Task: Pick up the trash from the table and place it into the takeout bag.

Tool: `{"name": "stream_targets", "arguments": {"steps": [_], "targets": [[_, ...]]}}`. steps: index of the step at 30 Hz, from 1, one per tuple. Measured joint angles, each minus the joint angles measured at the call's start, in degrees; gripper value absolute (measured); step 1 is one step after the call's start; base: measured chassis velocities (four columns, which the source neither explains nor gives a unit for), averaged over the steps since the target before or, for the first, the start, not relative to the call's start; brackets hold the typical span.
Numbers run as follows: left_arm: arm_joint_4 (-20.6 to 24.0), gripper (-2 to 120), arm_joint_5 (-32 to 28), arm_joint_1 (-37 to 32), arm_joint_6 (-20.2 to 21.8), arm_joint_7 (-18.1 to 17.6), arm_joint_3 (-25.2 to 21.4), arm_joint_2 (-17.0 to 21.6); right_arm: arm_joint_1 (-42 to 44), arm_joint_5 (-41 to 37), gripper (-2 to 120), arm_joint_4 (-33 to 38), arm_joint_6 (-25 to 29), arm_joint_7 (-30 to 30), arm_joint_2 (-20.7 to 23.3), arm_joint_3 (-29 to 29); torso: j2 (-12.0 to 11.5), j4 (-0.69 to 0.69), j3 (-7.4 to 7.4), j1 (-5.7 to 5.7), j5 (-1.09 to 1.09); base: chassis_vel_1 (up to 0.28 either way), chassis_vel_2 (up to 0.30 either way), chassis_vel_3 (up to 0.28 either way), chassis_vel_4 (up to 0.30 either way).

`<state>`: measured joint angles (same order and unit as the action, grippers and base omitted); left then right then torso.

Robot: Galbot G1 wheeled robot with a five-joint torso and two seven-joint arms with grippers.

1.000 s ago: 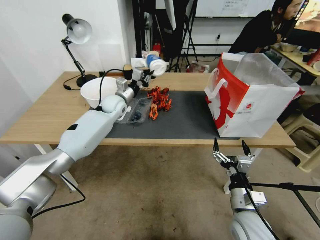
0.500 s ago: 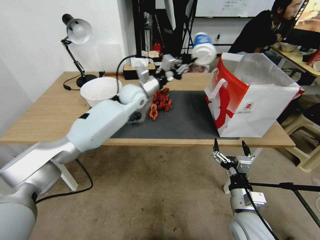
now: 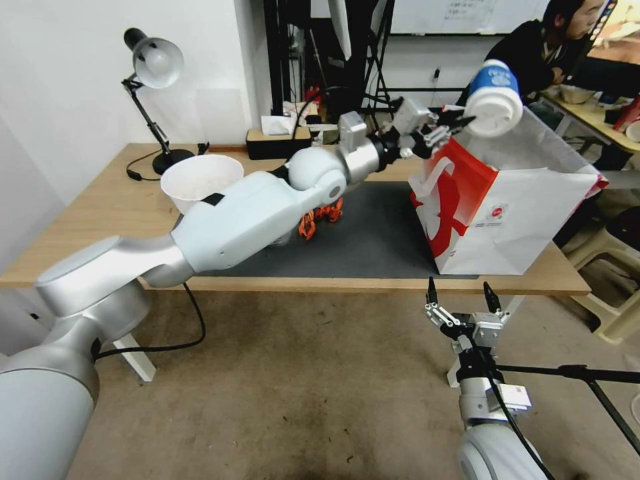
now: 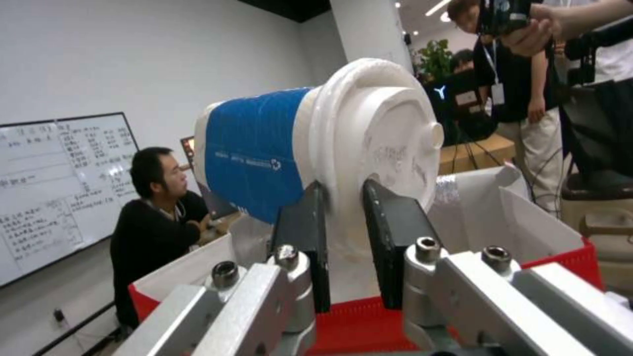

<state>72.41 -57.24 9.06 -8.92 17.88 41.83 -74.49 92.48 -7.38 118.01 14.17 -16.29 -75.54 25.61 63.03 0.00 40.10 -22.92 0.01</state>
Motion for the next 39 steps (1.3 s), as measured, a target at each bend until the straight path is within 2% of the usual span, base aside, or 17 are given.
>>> {"name": "stream_targets", "arguments": {"steps": [9,12,13,15,16,19,20,23,24,26,28,31,37,39], "targets": [[-1.1,12,0.0,1.1,0.3,0.4,2.4,-0.8,0.0,0.1,100,-0.1,0.2,0.0,-0.2,0.0,0.0,0.0,0.0,0.0,0.0,0.0,0.0,0.0,0.0],[-1.1,24,0.1,1.1,0.4,0.2,2.7,-0.9,0.0,0.2,100,-0.1,0.3,0.0,-0.3,-0.1,0.0,0.0,0.0,0.0,-0.01,0.0,0.0,0.0,0.0],[-1.1,24,0.1,1.1,0.4,0.2,2.7,-0.9,0.0,0.2,100,-0.1,0.3,0.0,-0.3,-0.1,0.0,0.0,0.0,0.0,-0.01,0.0,0.0,0.0,0.0],[-1.2,35,0.1,1.2,0.5,-0.1,2.7,-1.0,0.1,0.2,100,-0.1,0.3,0.0,-0.3,0.0,0.0,0.0,0.0,0.0,-0.01,0.0,0.0,0.0,0.0],[-1.2,35,0.1,1.2,0.5,-0.1,2.7,-1.0,0.1,0.2,100,-0.1,0.3,0.0,-0.3,0.0,0.0,0.0,0.0,0.0,-0.01,0.0,0.0,0.0,0.0],[-1.2,49,0.1,1.2,0.6,-0.3,2.6,-1.1,0.3,0.2,100,0.0,0.4,0.0,-0.3,0.0,0.0,0.0,0.0,0.0,0.0,0.0,0.0,0.0,0.0],[-1.2,49,0.1,1.2,0.6,-0.3,2.6,-1.1,0.3,0.2,100,0.0,0.4,0.0,-0.3,0.0,0.0,0.0,0.0,0.0,0.0,0.0,0.0,0.0,0.0],[-0.9,64,0.0,0.9,0.6,-1.4,1.7,-1.0,0.3,0.2,100,0.1,0.4,0.0,-0.2,0.0,0.0,0.0,0.0,0.0,0.0,0.0,0.0,0.0,0.0],[-0.9,64,0.0,0.9,0.6,-1.4,1.7,-1.0,0.3,0.2,100,0.1,0.4,0.0,-0.2,0.0,0.0,0.0,0.0,0.0,0.0,0.0,0.0,0.0,0.0],[-0.3,75,-0.5,0.1,0.6,-3.1,0.2,-0.7,0.3,0.2,100,0.2,0.4,0.0,-0.2,0.0,0.0,-0.01,0.0,0.0,0.0,0.0,0.0,0.0,0.0],[-0.1,78,-0.9,-0.4,0.6,-3.9,-0.6,-0.5,0.3,0.2,100,0.2,0.4,0.0,-0.2,0.0,0.0,-0.01,0.0,0.0,0.0,0.0,0.0,0.0,0.0],[2.0,94,-2.9,-3.3,1.4,-8.1,-4.4,1.1,0.3,0.2,100,0.3,0.4,0.0,-0.3,0.1,0.0,0.0,0.0,0.01,-0.01,0.0,0.0,0.0,0.0],[4.7,100,-3.4,-8.1,2.6,-11.1,-8.9,4.4,0.5,0.3,100,0.4,0.4,0.0,-0.5,0.1,0.0,-0.01,0.0,0.0,-0.02,0.0,0.0,0.0,0.0],[6.1,100,-3.4,-11.0,2.9,-11.8,-11.6,7.0,0.6,0.3,100,0.4,0.4,0.0,-0.4,0.2,0.0,0.01,0.0,0.0,-0.03,0.0,0.0,0.0,0.0]]}}
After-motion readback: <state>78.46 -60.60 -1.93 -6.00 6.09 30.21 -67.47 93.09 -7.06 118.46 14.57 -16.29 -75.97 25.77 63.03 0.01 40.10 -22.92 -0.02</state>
